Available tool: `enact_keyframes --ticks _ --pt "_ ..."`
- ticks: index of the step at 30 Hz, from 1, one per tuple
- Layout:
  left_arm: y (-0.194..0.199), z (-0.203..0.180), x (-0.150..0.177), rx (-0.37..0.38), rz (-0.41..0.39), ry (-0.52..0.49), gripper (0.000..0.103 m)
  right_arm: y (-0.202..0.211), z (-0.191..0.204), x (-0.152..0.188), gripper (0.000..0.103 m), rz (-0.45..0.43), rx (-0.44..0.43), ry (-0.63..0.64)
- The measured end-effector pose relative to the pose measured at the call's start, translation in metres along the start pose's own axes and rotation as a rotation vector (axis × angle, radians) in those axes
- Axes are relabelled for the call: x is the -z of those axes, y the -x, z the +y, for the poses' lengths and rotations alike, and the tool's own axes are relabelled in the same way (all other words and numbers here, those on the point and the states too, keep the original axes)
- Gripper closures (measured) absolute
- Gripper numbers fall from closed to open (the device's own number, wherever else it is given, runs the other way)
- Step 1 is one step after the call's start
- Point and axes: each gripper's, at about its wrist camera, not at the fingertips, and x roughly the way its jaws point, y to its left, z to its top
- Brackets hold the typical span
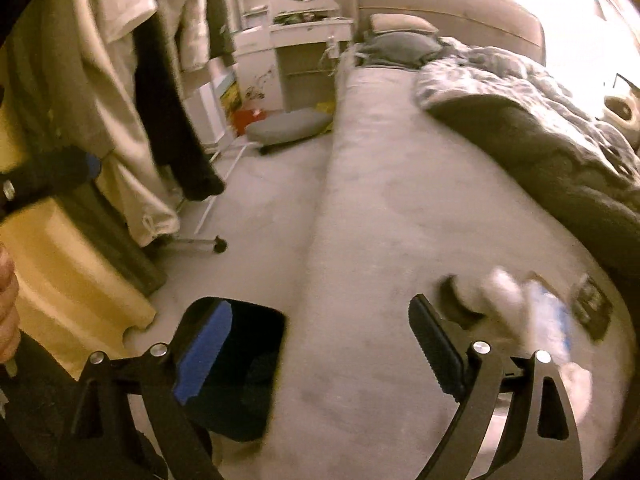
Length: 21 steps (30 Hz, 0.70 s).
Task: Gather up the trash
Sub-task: 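Return the right tool to the bed and grasp another white tissue ball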
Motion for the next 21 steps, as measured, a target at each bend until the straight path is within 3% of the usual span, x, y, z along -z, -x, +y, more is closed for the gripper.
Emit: enact_keyframes --ticks 10,21 --pt "-0.038 -0.051 0.011 0.043 0.066 -0.048 0.012 0.033 -0.078 0.022 0.012 -0.035 0.119 -0.087" --pt "-0.078 -0.09 0.03 0.05 0.139 -0.096 0.011 0.04 -0.141 0.053 0.011 -0.021 0.175 -0.168"
